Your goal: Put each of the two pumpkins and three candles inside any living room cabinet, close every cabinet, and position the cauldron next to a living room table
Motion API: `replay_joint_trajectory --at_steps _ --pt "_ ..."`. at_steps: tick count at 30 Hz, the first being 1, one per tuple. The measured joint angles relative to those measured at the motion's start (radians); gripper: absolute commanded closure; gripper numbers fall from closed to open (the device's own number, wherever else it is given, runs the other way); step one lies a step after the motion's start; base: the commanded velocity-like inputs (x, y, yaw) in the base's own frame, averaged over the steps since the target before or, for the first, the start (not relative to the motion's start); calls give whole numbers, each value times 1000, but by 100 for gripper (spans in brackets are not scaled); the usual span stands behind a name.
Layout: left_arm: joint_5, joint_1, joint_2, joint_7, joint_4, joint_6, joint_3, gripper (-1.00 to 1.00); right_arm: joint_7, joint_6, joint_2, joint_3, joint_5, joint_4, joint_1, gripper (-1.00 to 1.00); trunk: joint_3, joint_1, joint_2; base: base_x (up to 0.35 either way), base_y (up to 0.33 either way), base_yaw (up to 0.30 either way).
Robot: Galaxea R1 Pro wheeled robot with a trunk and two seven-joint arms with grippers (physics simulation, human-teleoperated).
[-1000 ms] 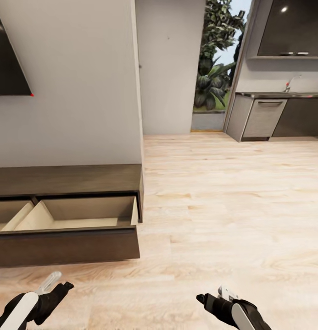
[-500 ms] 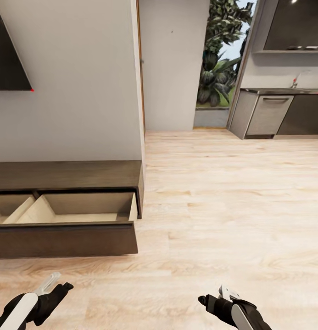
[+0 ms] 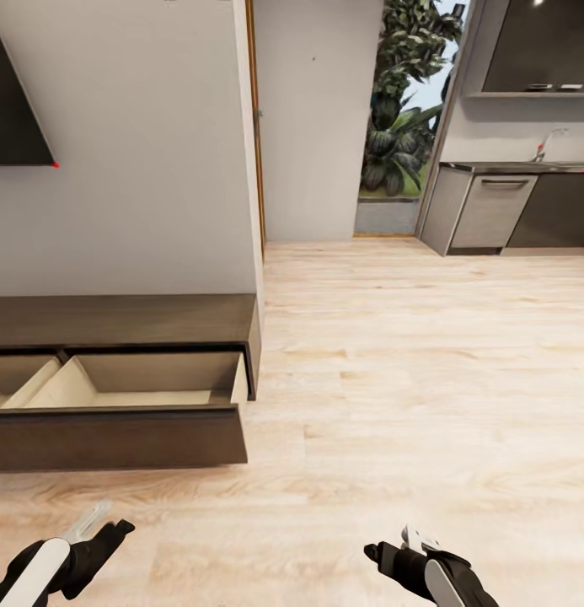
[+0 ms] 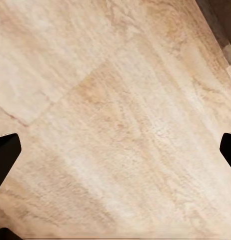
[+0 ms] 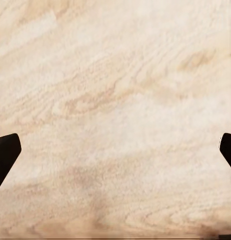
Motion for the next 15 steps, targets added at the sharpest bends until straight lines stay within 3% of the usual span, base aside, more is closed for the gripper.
replay_joint_trajectory --at_steps 7,10,15 --pt "0 1 0 -1 0 0 0 -100 0 0 1 0 1 0 0 -100 0 0 0 -211 -40 50" --pt "1 1 -1 -1 0 0 0 -100 0 0 1 0 1 0 0 -100 0 0 0 -252 -4 234" --pt "1 1 -1 -1 0 0 -1 -100 0 0 1 1 1 0 0 -100 0 0 0 -57 0 275"
